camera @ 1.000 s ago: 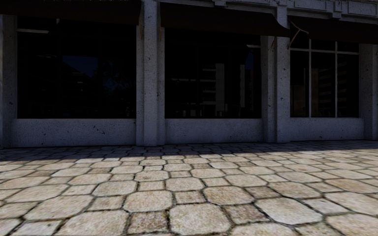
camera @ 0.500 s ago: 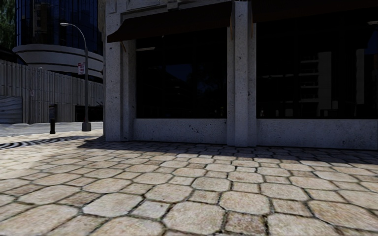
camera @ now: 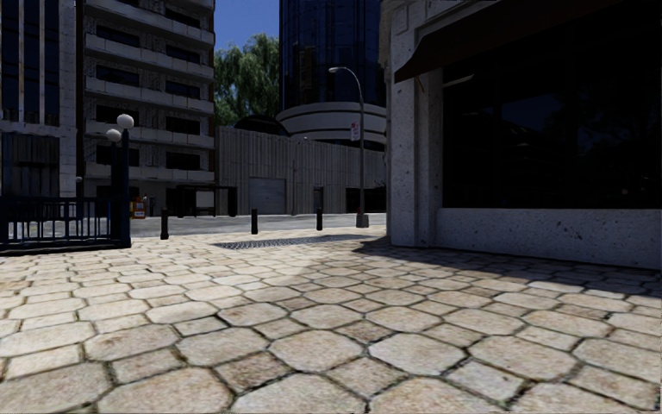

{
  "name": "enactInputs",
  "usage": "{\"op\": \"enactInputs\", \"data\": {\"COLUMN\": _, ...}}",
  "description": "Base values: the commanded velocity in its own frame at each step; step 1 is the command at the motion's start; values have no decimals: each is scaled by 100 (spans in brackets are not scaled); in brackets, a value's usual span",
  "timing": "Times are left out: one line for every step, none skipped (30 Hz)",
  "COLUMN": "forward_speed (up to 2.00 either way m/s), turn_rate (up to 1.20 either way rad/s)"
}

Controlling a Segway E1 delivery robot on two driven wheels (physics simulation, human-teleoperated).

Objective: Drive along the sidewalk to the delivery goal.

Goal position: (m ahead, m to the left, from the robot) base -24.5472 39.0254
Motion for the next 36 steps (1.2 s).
{"op": "enactInputs", "data": {"forward_speed": 0, "turn_rate": 120}}
{"op": "enactInputs", "data": {"forward_speed": 0, "turn_rate": 120}}
{"op": "enactInputs", "data": {"forward_speed": 0, "turn_rate": 120}}
{"op": "enactInputs", "data": {"forward_speed": 0, "turn_rate": 120}}
{"op": "enactInputs", "data": {"forward_speed": 0, "turn_rate": 120}}
{"op": "enactInputs", "data": {"forward_speed": 0, "turn_rate": 120}}
{"op": "enactInputs", "data": {"forward_speed": 0, "turn_rate": 120}}
{"op": "enactInputs", "data": {"forward_speed": 0, "turn_rate": 120}}
{"op": "enactInputs", "data": {"forward_speed": 0, "turn_rate": 120}}
{"op": "enactInputs", "data": {"forward_speed": 0, "turn_rate": 120}}
{"op": "enactInputs", "data": {"forward_speed": 0, "turn_rate": 120}}
{"op": "enactInputs", "data": {"forward_speed": 0, "turn_rate": 120}}
{"op": "enactInputs", "data": {"forward_speed": 0, "turn_rate": 120}}
{"op": "enactInputs", "data": {"forward_speed": 0, "turn_rate": 120}}
{"op": "enactInputs", "data": {"forward_speed": 0, "turn_rate": 120}}
{"op": "enactInputs", "data": {"forward_speed": 0, "turn_rate": 120}}
{"op": "enactInputs", "data": {"forward_speed": 0, "turn_rate": 120}}
{"op": "enactInputs", "data": {"forward_speed": 0, "turn_rate": 120}}
{"op": "enactInputs", "data": {"forward_speed": 0, "turn_rate": 120}}
{"op": "enactInputs", "data": {"forward_speed": 0, "turn_rate": 120}}
{"op": "enactInputs", "data": {"forward_speed": 0, "turn_rate": 120}}
{"op": "enactInputs", "data": {"forward_speed": 0, "turn_rate": 120}}
{"op": "enactInputs", "data": {"forward_speed": 0, "turn_rate": 120}}
{"op": "enactInputs", "data": {"forward_speed": 0, "turn_rate": 120}}
{"op": "enactInputs", "data": {"forward_speed": 0, "turn_rate": 120}}
{"op": "enactInputs", "data": {"forward_speed": 0, "turn_rate": 120}}
{"op": "enactInputs", "data": {"forward_speed": 0, "turn_rate": 120}}
{"op": "enactInputs", "data": {"forward_speed": 0, "turn_rate": 120}}
{"op": "enactInputs", "data": {"forward_speed": 0, "turn_rate": 120}}
{"op": "enactInputs", "data": {"forward_speed": 0, "turn_rate": 120}}
{"op": "enactInputs", "data": {"forward_speed": 0, "turn_rate": 120}}
{"op": "enactInputs", "data": {"forward_speed": 0, "turn_rate": 120}}
{"op": "enactInputs", "data": {"forward_speed": 0, "turn_rate": 120}}
{"op": "enactInputs", "data": {"forward_speed": 0, "turn_rate": 120}}
{"op": "enactInputs", "data": {"forward_speed": 0, "turn_rate": 120}}
{"op": "enactInputs", "data": {"forward_speed": 0, "turn_rate": 120}}
